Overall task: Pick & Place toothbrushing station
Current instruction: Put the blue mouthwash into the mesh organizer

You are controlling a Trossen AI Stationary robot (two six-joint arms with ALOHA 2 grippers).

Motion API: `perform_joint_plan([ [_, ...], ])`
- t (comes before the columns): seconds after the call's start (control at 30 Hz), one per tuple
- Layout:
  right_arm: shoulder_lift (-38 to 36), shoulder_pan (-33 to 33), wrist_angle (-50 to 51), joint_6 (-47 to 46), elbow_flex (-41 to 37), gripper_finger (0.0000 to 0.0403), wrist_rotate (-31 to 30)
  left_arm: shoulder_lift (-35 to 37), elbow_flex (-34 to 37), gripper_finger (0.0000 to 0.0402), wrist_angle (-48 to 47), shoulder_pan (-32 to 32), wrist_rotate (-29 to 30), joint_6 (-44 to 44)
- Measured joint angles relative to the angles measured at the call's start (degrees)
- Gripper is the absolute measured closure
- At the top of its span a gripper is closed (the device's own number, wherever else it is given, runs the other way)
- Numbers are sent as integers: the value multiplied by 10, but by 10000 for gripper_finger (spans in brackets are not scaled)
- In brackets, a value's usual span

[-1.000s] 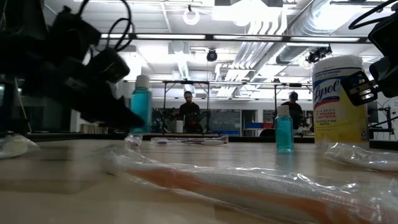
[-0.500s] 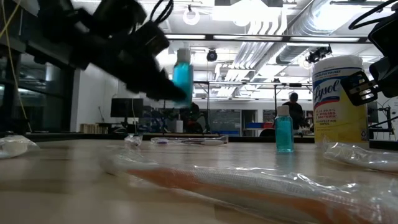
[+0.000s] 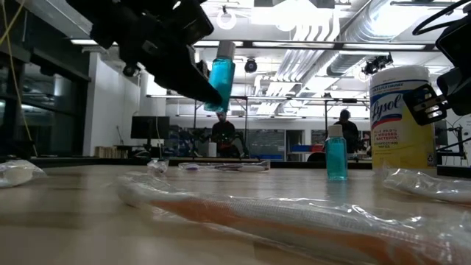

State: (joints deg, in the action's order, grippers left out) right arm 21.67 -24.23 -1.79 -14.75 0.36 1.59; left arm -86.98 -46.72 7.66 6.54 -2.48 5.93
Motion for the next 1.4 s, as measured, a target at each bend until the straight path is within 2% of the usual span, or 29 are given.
perform_joint_plan([
  [0.37, 0, 0, 0, 0, 0, 401, -1, -10, -14, 322, -74, 28, 72, 3],
  [0.73, 0, 0, 0, 0, 0, 401, 0, -10, -19, 322, -149, 34, 90, -6],
  [1.13, 0, 0, -1, 0, 0, 401, 1, -17, -128, 322, -304, 39, 146, 60],
  [1.23, 0, 0, -1, 0, 0, 401, 1, -24, -140, 322, -346, 39, 153, 58],
  [1.4, 0, 0, 1, 0, 0, 401, 0, -27, -142, 322, -360, 39, 153, 42],
])
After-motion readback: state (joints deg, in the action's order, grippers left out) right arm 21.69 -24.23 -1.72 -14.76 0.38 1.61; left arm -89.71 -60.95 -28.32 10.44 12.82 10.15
